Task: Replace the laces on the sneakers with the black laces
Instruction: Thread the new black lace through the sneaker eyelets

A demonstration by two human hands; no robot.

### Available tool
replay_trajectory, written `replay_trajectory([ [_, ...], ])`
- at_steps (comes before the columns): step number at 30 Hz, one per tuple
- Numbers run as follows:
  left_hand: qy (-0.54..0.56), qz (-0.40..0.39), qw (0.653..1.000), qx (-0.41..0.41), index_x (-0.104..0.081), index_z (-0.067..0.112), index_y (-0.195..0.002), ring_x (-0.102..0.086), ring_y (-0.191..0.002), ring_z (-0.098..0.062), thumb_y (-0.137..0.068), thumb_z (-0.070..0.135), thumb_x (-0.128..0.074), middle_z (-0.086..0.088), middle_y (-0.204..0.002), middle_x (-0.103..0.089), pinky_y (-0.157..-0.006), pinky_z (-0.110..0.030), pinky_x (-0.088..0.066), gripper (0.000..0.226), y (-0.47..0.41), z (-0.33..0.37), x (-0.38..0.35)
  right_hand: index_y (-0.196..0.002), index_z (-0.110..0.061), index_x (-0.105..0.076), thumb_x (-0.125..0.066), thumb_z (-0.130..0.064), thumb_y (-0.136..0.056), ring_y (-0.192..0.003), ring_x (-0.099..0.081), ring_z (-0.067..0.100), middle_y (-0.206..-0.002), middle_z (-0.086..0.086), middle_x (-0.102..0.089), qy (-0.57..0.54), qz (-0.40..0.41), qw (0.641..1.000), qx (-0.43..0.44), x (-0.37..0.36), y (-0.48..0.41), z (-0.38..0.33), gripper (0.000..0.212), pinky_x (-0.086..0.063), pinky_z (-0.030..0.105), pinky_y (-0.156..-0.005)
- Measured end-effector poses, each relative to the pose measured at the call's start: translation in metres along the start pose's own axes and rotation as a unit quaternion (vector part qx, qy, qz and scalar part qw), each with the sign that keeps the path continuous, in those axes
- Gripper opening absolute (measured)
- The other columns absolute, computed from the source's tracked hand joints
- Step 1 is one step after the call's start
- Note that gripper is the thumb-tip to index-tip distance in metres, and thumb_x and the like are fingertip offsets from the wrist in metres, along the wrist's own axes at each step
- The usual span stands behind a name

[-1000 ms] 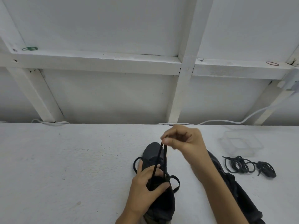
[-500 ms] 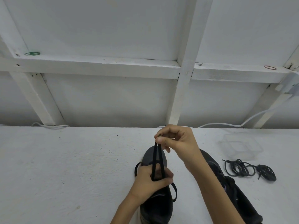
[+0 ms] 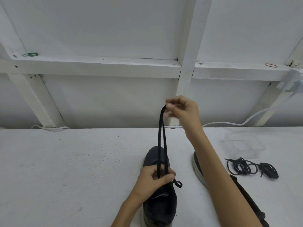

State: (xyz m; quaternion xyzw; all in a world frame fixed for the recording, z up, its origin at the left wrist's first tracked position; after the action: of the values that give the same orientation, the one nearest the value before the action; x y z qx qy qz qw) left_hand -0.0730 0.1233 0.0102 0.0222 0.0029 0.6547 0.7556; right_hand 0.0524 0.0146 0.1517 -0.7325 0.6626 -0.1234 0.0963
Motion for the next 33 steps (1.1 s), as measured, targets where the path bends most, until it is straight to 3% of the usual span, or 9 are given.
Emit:
replay_trajectory([
  [3, 0.002, -0.001, 1.0, 0.0, -0.076, 0.013, -0.092, -0.07, -0.095, -0.016, -0.089, 0.018, -0.068, -0.001, -0.093, -0.075, -0.089, -0.027, -0.053, 0.01, 0.0, -0.003, 0.0, -0.125, -0.013, -0.056, -0.072, -0.021, -0.088, -0.082, -0.061, 0.015, -0.113, 0.002, -0.055, 0.272, -0.138, 0.944, -0.122, 0.009, 0.014, 0.037, 0.041, -0.056, 0.026, -0.056],
  [6, 0.011, 0.0, 1.0, 0.004, -0.076, 0.012, -0.092, -0.07, -0.093, -0.016, -0.09, 0.02, -0.068, -0.003, -0.092, -0.075, -0.088, -0.026, -0.053, 0.011, 0.0, -0.006, -0.001, -0.097, -0.006, -0.069, -0.063, -0.048, -0.09, -0.069, -0.066, 0.014, -0.09, 0.004, -0.069, 0.376, -0.335, 0.83, -0.241, 0.012, 0.048, 0.055, 0.044, -0.054, 0.025, -0.057],
  [8, 0.015, 0.005, 1.0, 0.016, -0.076, 0.013, -0.094, -0.071, -0.094, -0.017, -0.089, 0.022, -0.069, -0.004, -0.092, -0.076, -0.091, -0.031, -0.053, 0.013, -0.001, -0.009, 0.0, -0.087, -0.007, -0.073, -0.063, -0.052, -0.088, -0.065, -0.064, 0.012, -0.078, 0.002, -0.071, 0.347, -0.397, 0.808, -0.263, 0.008, 0.069, 0.063, 0.046, -0.047, 0.02, -0.053],
  [11, 0.017, 0.006, 1.0, 0.022, -0.076, 0.011, -0.094, -0.071, -0.095, -0.017, -0.088, 0.021, -0.07, -0.003, -0.093, -0.076, -0.094, -0.035, -0.053, 0.013, -0.002, -0.012, 0.0, -0.083, -0.007, -0.074, -0.074, -0.039, -0.084, -0.061, -0.052, 0.012, -0.065, 0.002, -0.063, 0.25, -0.345, 0.873, -0.237, -0.001, 0.082, 0.072, 0.033, -0.033, 0.018, -0.048],
  [14, 0.018, 0.015, 0.999, 0.031, -0.076, 0.011, -0.092, -0.072, -0.092, -0.017, -0.087, 0.02, -0.071, -0.003, -0.091, -0.077, -0.093, -0.035, -0.054, 0.012, -0.002, -0.013, -0.001, -0.081, 0.001, -0.071, -0.077, -0.018, -0.082, -0.054, -0.044, 0.014, -0.062, 0.008, -0.055, 0.143, -0.298, 0.915, -0.23, -0.009, 0.086, 0.071, 0.02, -0.032, 0.017, -0.046],
  [19, 0.018, 0.021, 1.0, 0.011, -0.075, 0.01, -0.09, -0.071, -0.09, -0.018, -0.087, 0.018, -0.071, -0.004, -0.088, -0.076, -0.088, -0.031, -0.054, 0.009, -0.003, -0.011, -0.001, -0.061, -0.008, -0.067, -0.073, 0.0, -0.08, -0.048, -0.044, 0.015, -0.054, 0.008, -0.053, 0.082, -0.254, 0.941, -0.209, -0.011, 0.074, 0.06, 0.021, -0.035, 0.02, -0.046],
  [24, 0.008, 0.019, 1.0, -0.006, -0.075, 0.006, -0.087, -0.071, -0.086, -0.017, -0.087, 0.012, -0.071, -0.006, -0.085, -0.075, -0.081, -0.023, -0.054, 0.008, 0.0, -0.008, -0.003, -0.072, 0.004, -0.063, -0.067, 0.009, -0.082, -0.043, -0.048, 0.012, -0.061, 0.01, -0.053, -0.032, -0.109, 0.979, -0.17, -0.005, 0.039, 0.03, 0.012, -0.039, 0.02, -0.043],
  [27, -0.007, 0.024, 1.0, -0.005, -0.075, 0.011, -0.086, -0.07, -0.088, -0.02, -0.086, 0.018, -0.072, -0.004, -0.087, -0.075, -0.084, -0.029, -0.055, 0.008, 0.001, -0.008, -0.002, -0.07, 0.003, -0.064, -0.064, 0.01, -0.084, -0.044, -0.048, 0.01, -0.061, 0.009, -0.055, -0.087, -0.035, 0.987, -0.127, 0.002, 0.007, 0.005, 0.016, -0.04, 0.018, -0.044],
  [33, -0.017, 0.015, 1.0, -0.005, -0.075, 0.009, -0.086, -0.069, -0.088, -0.019, -0.09, 0.018, -0.067, -0.005, -0.086, -0.074, -0.086, -0.029, -0.054, 0.013, -0.003, 0.0, -0.001, -0.079, 0.0, -0.061, -0.064, 0.001, -0.09, -0.046, -0.056, 0.011, -0.067, 0.008, -0.058, -0.068, 0.017, 0.988, -0.14, -0.01, -0.006, 0.048, 0.011, -0.048, 0.018, -0.048],
])
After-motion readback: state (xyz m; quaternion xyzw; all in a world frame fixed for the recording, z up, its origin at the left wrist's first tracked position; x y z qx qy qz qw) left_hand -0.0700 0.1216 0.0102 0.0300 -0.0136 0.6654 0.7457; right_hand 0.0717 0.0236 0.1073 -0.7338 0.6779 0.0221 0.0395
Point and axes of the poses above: each hand's wrist, its own y-axis away from the middle knuckle, its own x-axis out of the back of the hand, z = x × y, the point moved 4 cm from there along -y, towards the middle knuckle
